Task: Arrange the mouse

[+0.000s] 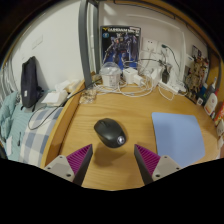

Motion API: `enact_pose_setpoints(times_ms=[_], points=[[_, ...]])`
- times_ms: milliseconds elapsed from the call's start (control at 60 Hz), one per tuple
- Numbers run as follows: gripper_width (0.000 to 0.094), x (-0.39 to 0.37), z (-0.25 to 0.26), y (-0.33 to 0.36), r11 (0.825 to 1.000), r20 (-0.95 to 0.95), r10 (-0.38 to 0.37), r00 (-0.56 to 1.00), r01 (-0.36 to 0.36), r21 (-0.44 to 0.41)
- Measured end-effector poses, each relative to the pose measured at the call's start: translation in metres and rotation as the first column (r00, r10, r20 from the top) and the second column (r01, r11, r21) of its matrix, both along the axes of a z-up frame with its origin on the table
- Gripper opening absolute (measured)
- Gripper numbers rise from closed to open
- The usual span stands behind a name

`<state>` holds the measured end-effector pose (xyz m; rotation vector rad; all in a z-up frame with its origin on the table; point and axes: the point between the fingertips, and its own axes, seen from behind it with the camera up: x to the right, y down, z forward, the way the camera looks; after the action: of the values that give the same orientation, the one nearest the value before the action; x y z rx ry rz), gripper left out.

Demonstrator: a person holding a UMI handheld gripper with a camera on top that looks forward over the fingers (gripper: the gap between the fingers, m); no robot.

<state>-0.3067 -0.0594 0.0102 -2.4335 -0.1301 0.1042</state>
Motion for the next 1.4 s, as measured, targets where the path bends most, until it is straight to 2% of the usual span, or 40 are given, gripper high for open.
enact_pose_setpoints(times_ms=[183,317,467,617,767,1100,1150,1167,1233,1300,1400], points=[[0.0803,0.002,-0.011,0.038,0.999,0.046,-0.037,0.998,0.038,-0.024],[0.0722,0.011,-0.011,0.057,0.996,0.078,-0.079,0.994,0.081,-0.024],[0.0691,0.021,-0.014,0.079,0.992,0.087,-0.120,0.989,0.123,-0.028],[0.0610,0.030,-0.016,0.095,0.988,0.082,-0.150,0.985,0.153,-0.035],[0.0500,0.029,-0.017,0.099,0.988,0.074,-0.146,0.987,0.150,-0.049],[0.0459,0.027,-0.017,0.089,0.986,0.028,-0.158,0.987,0.159,-0.056],[0.0413,0.027,-0.017,0.089,0.986,0.010,-0.163,0.987,0.163,-0.038],[0.0425,0.026,-0.016,0.089,0.985,-0.003,-0.169,0.986,0.169,-0.031],[0.0330,0.027,-0.014,0.090,0.982,-0.059,-0.189,0.980,0.189,-0.011],[0.0323,0.029,-0.014,0.091,0.981,-0.078,-0.193,0.978,0.193,0.000],[0.0325,0.029,-0.014,0.091,0.987,-0.040,-0.160,0.986,0.160,-0.005]])
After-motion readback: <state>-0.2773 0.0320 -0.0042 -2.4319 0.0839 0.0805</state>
